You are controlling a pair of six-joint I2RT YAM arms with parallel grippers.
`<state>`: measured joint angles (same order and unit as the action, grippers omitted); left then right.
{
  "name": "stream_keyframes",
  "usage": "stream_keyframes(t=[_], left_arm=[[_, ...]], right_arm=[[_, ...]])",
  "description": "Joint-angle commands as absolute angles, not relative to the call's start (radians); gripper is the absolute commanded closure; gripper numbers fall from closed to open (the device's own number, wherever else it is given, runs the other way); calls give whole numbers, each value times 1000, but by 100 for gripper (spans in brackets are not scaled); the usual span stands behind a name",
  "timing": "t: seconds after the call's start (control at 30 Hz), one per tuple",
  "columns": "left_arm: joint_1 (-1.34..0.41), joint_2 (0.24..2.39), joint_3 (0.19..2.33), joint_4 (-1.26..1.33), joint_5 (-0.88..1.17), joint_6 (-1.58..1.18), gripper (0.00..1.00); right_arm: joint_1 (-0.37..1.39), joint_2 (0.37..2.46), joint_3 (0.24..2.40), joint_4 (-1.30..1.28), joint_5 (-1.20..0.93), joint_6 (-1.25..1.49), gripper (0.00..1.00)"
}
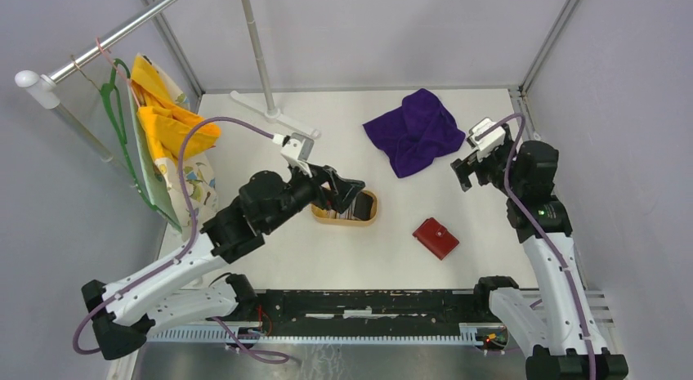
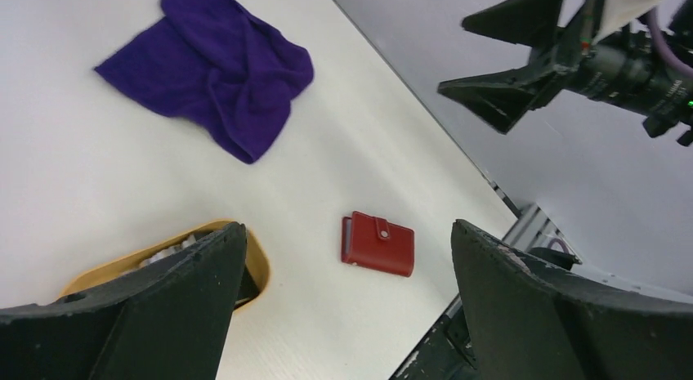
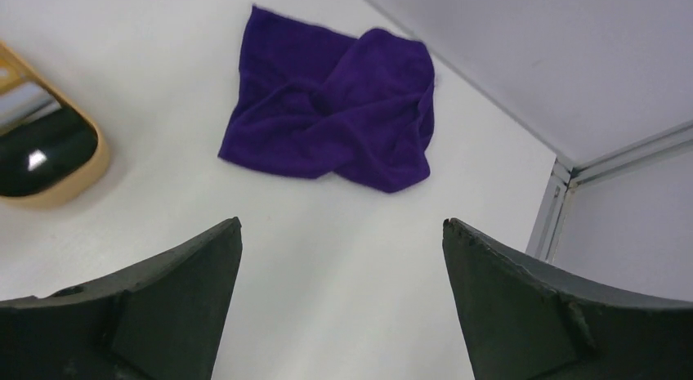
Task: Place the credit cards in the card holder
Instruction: Reset both arms
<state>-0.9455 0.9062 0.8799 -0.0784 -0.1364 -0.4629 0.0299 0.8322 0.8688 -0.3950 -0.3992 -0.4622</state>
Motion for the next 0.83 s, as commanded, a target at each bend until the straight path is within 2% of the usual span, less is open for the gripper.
stream_keyframes(t=[0.0, 0.07, 0.27, 0.8], left_arm=[[-940, 835, 940, -288, -284, -398, 0], [-940, 799, 948, -328, -296, -410, 0], [-940, 728, 955, -398, -295, -429, 0], [-940, 675, 911, -452, -308, -405, 0]], right_arm=[[31, 795, 948, -289, -381, -225, 2], [30, 785, 950, -269, -293, -109, 2], [31, 760, 966, -292, -240, -88, 2], [12, 742, 936, -288, -313, -106, 2]])
